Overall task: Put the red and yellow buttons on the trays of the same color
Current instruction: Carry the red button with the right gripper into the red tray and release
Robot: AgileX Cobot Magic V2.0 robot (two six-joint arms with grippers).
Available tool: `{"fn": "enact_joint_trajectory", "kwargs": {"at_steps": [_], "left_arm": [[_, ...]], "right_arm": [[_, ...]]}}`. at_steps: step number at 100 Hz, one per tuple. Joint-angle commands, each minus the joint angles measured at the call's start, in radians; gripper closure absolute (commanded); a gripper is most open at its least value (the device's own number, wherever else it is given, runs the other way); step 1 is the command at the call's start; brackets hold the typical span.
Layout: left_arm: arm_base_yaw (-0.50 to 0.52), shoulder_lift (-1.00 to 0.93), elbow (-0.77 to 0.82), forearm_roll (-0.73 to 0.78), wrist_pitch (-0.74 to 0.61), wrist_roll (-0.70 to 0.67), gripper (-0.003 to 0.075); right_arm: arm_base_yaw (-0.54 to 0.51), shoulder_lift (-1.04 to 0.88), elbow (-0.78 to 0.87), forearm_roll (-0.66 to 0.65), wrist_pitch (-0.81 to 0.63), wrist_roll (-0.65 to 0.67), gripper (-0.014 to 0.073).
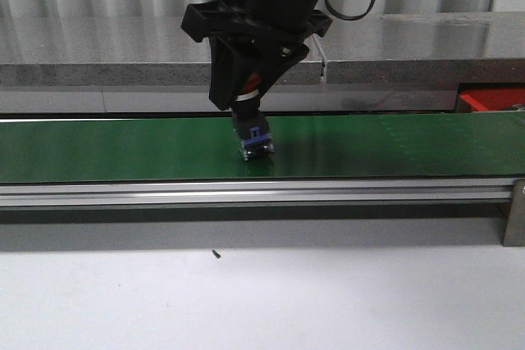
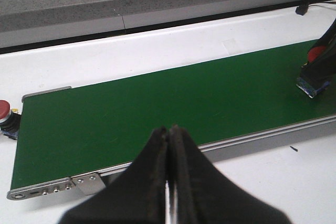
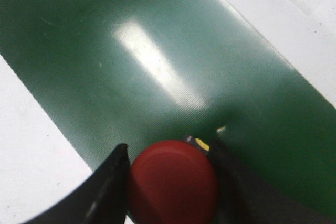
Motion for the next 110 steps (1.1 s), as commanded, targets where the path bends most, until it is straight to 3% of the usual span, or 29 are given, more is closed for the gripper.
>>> {"fn": "enact_joint_trajectory", "kwargs": {"at_steps": [1,19,46,78,110], "left_arm": [[-0.007,0.0,-0.025,-0.021,-0.072,0.001,0.0739],[-0.007,0.0,-0.025,-0.021,-0.072,0.001,0.0739],[-0.007,0.0,-0.025,-0.021,-0.072,0.001,0.0739],[-0.007,0.0,-0.025,-0.021,-0.072,0.001,0.0739],[-0.007,0.0,-0.025,-0.021,-0.072,0.001,0.0739]], "right_arm": [[-0.016,-0.092,-0.033,0.002,-0.055,-0.011,0.0555],[-0.097,-0.171,-0.032,0.0,-0.04,-0.011,0.0555],[-0.336,-0.246,-0.032,-0.002,-0.017,-0.011,0.0555],[-0.63,-0.249,-0.032,-0.002,-0.027,-0.01,0.0555],[-0.853,-0.198,-0.031,-0.002,-0.056,0.003,0.0555]]}}
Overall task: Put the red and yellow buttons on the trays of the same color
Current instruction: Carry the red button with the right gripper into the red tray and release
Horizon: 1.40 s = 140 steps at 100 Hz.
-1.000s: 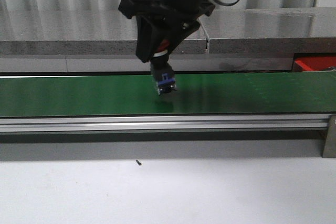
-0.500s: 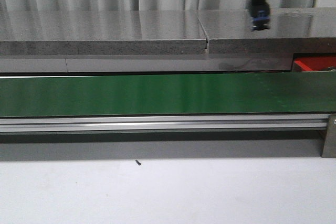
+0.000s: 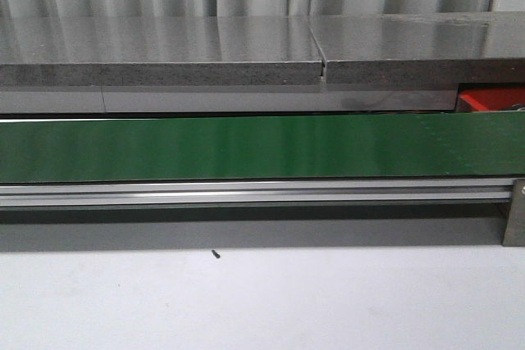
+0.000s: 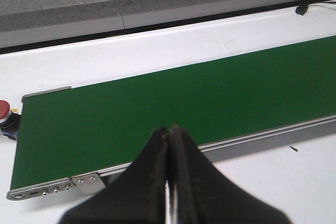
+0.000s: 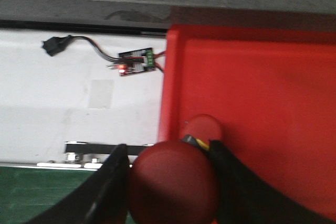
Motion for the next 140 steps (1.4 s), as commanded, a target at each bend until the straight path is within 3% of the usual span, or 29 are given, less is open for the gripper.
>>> {"fn": "enact_joint_trajectory", "kwargs": {"at_steps": [1,36,76,104,112,131,140], "left_arm": [[-0.007,0.0,-0.025,-0.021,-0.072,0.001,0.0739],[-0.007,0.0,-0.025,-0.021,-0.072,0.001,0.0739],[-0.007,0.0,-0.025,-0.021,-0.072,0.001,0.0739],[-0.007,0.0,-0.025,-0.021,-0.072,0.001,0.0739],[-0.007,0.0,-0.025,-0.021,-0.072,0.001,0.0739],[-0.007,0.0,-0.025,-0.021,-0.072,0.001,0.0739],[-0.007,0.0,-0.025,-0.021,-0.072,0.001,0.0739]], "right_arm": [[-0.053,-0.02,-0.031,0.009,-0.06,0.001,0.0555],[-0.142,0.111,-0.031,0.01,-0.178,0.058,0.0555],[-0.149,0.227,-0.031,0.1,-0.356,0.094,0.0555],[-0.149,0.28,-0.031,0.152,-0.35,0.094,0.0543],[-0.149,0.282,-0.031,0.152,-0.347,0.094,0.0476],[-0.149,0.287,-0.031,0.152,-0.338,0.094,0.0132],[-0.149,0.284,-0.031,0.152,-0.336,0.094,0.007]]}}
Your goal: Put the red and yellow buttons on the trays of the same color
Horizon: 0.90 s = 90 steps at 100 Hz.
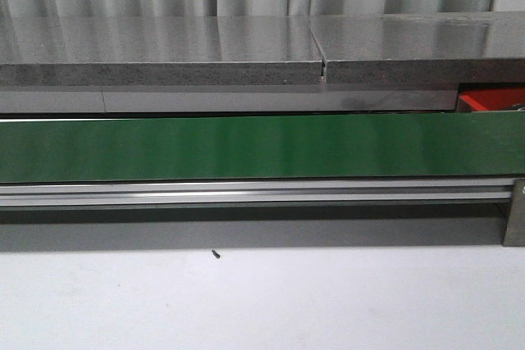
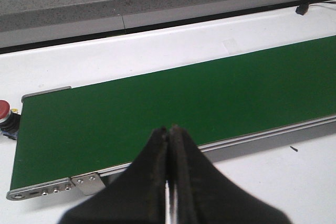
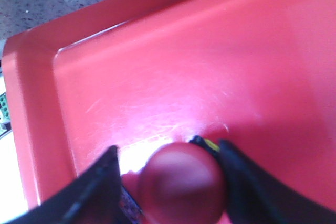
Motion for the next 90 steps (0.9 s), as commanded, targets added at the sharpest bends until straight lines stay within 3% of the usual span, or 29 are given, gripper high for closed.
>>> {"fn": "enact_joint_trajectory", "kwargs": {"at_steps": [1,25,53,65,90], "left_arm": [[-0.007,0.0,-0.025,-0.021,-0.072,0.001,0.0739],[-0.007,0.0,-0.025,-0.021,-0.072,0.001,0.0739],[-0.007,0.0,-0.025,-0.021,-0.072,0.001,0.0739],[-0.007,0.0,-0.025,-0.021,-0.072,0.001,0.0739],[-0.007,0.0,-0.025,-0.021,-0.072,0.001,0.0739]], "right_arm": [[-0.004,-0.061,-0.031,0.018,-0.034,-0.003,0.0067],[-0.004,-0.088,-0.031,0.007,-0.036,-0.004,0.0069],[0.001,-0.204,0.032,-0.091,-0.055,-0.01,0.0099],[0.018,-0.267,0.102,-0.111,-0.087,-0.035,0.0225],[0.104,-0.388,0.227,-0.121,-0.125,-0.067,0.0643]]}}
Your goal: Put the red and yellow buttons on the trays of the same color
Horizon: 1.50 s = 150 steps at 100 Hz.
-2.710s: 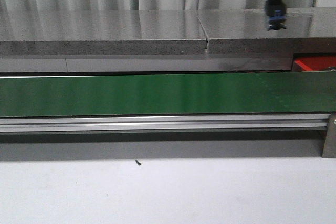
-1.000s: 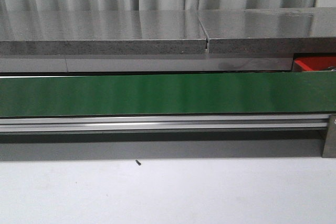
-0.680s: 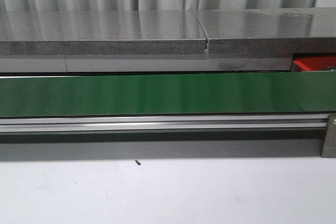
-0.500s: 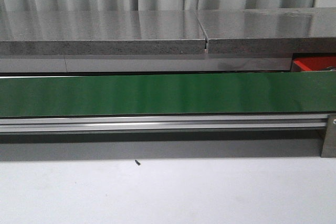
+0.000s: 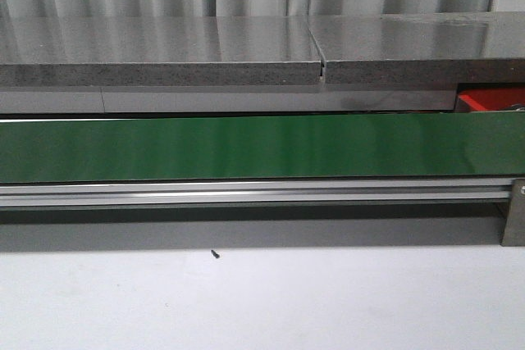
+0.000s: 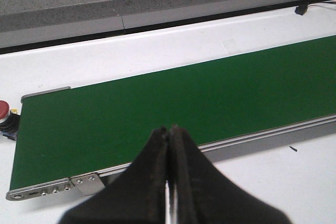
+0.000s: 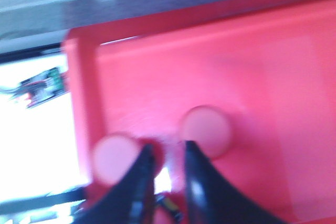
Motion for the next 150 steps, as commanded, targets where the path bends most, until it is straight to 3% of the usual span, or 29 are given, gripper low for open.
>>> {"fn": "enact_joint_trajectory", "kwargs": {"at_steps": [1,6,46,65,150], "left_arm": [[-0.007,0.0,-0.025,-0.021,-0.072,0.001,0.0739],[-0.007,0.0,-0.025,-0.021,-0.072,0.001,0.0739],[-0.007,0.0,-0.025,-0.021,-0.072,0.001,0.0739],[-0.007,0.0,-0.025,-0.021,-0.072,0.001,0.0739],[-0.007,0.0,-0.025,-0.021,-0.072,0.001,0.0739]], "right_arm": [[0.035,-0.104,0.012,-0.008,-0.071,-0.027,0.0662],[0.061,-0.131,0.038,-0.018,-0.077,-0.034,0.0716],[0.335,-0.376,0.27,-0.048,-0.105,-0.088,0.0708],[0.418,-0.519,0.409,-0.048,-0.108,-0.091,0.0708],[0.452,-1.299,0.892,-0.021,-0.075,-0.091,0.0708]]}}
